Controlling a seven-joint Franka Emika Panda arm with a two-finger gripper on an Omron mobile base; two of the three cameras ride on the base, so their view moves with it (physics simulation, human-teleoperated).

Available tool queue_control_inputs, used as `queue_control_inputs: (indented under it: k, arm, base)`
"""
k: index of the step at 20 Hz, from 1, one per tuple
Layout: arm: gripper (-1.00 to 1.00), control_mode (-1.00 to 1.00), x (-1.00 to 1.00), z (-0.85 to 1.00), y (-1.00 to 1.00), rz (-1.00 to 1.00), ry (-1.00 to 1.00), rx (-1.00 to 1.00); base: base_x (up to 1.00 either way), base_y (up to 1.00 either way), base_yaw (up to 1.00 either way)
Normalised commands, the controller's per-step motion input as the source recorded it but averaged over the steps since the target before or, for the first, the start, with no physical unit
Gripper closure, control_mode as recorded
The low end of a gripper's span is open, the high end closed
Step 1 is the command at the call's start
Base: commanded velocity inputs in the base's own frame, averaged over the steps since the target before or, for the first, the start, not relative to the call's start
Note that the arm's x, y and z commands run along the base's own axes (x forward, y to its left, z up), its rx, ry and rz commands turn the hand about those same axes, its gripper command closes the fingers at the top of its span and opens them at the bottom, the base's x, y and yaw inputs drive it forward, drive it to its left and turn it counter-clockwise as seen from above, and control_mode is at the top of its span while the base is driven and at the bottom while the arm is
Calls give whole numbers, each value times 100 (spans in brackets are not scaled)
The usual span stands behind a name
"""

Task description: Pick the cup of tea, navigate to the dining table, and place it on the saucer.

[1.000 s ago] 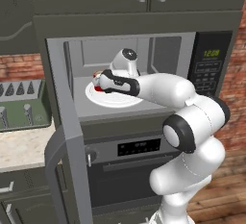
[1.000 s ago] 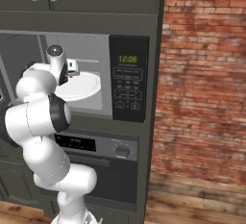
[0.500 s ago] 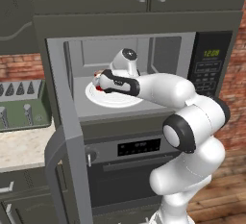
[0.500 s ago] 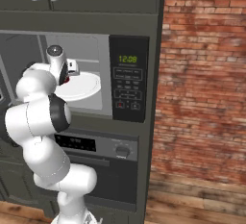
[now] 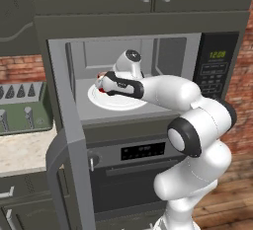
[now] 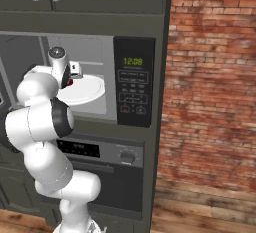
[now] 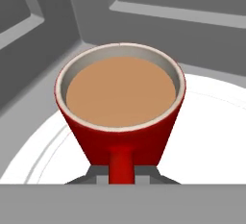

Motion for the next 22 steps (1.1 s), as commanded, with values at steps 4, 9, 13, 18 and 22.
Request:
queue_control_inputs:
  k: [4, 9, 13, 18, 22]
  arm:
    - [100, -100, -4, 0, 0, 0, 0, 0]
    - [100, -100, -45, 0, -4, -1, -1, 0]
    - [100, -100, -59, 0, -15, -3, -6, 0]
    - [100, -100, -66, 0, -30, -3, -2, 0]
    - [100, -100, -91, 13, -45, -2, 0, 0]
  base:
    - [0, 0, 0]
    - [0, 0, 0]
    - [0, 0, 0]
    - [0, 0, 0]
    - [0, 0, 0]
